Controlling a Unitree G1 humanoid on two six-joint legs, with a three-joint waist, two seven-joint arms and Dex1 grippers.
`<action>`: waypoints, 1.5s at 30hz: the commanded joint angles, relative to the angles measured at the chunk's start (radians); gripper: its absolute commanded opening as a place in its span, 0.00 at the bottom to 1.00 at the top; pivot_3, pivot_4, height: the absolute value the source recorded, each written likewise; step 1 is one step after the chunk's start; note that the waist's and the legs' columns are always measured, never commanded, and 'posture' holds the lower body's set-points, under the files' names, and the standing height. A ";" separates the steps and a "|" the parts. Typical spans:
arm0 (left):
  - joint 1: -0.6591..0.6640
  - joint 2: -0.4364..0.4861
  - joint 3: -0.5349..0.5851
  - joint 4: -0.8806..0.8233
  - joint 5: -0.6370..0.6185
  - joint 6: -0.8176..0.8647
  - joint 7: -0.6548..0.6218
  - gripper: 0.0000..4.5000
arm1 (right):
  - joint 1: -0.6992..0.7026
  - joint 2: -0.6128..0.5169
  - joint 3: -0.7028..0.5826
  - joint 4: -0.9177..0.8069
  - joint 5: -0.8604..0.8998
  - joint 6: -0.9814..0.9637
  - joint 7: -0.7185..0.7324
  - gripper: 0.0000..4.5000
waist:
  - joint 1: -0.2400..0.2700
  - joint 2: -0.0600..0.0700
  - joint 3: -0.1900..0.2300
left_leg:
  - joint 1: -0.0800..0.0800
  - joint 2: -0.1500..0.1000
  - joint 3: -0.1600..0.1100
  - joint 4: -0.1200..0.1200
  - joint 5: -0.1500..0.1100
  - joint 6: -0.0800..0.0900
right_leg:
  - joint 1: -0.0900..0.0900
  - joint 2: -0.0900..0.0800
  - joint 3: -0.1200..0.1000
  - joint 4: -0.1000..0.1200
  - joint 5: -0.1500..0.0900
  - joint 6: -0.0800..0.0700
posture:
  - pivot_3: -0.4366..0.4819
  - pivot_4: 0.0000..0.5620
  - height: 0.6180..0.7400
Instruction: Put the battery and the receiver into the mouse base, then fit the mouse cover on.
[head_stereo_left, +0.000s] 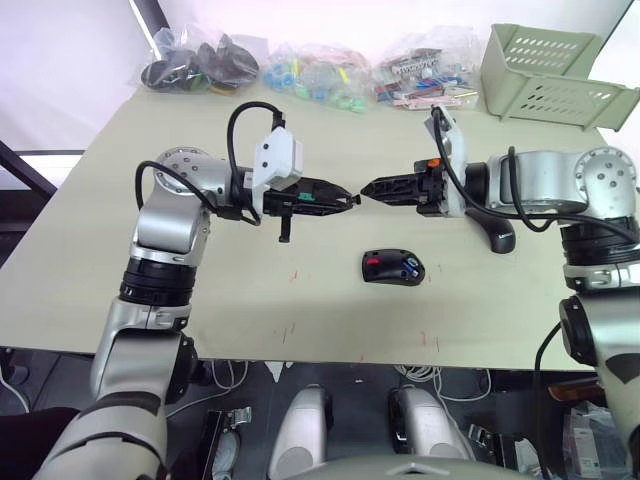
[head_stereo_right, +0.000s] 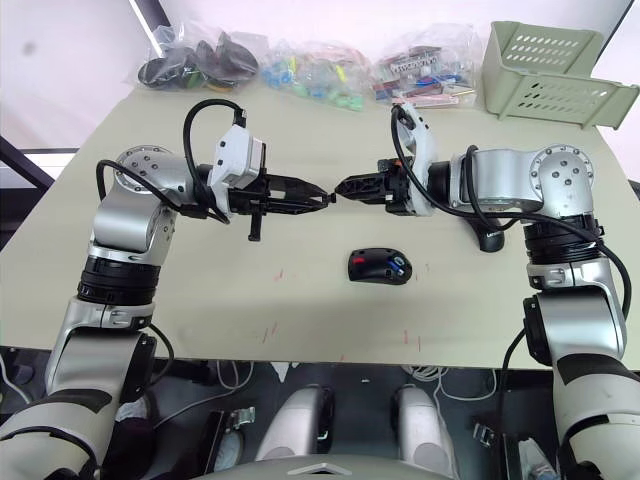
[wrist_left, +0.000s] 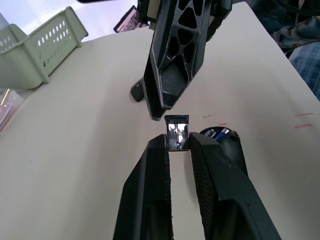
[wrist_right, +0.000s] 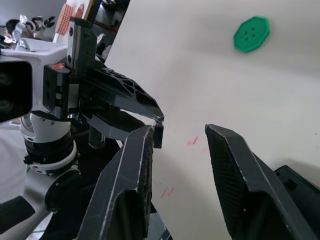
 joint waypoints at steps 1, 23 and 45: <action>-0.020 0.006 0.007 -0.020 -0.018 -0.023 0.009 0.13 | -0.024 0.007 -0.050 -0.010 0.025 0.006 -0.013 0.38 | 0.000 0.000 0.000 | 0.000 0.000 0.000 0.000 0.000 0.000 | 0.000 0.000 0.000 0.000 0.000 0.000 | 0.48 0.27 1.00; -0.019 -0.001 0.000 -0.025 -0.023 -0.030 0.031 0.13 | 0.000 0.043 -0.060 -0.017 0.025 0.026 -0.033 0.38 | -0.001 0.001 0.001 | 0.000 0.000 0.000 -0.001 0.000 0.000 | -0.001 0.000 0.000 0.000 0.000 0.000 | 0.48 0.27 1.00; -0.007 0.002 -0.004 -0.039 -0.036 -0.026 0.037 0.13 | 0.006 0.047 -0.069 -0.013 0.025 0.031 -0.034 0.00 | -0.002 0.002 0.001 | 0.000 0.000 0.000 -0.001 0.000 0.000 | -0.001 0.000 0.000 0.000 0.000 0.000 | 0.48 0.27 1.00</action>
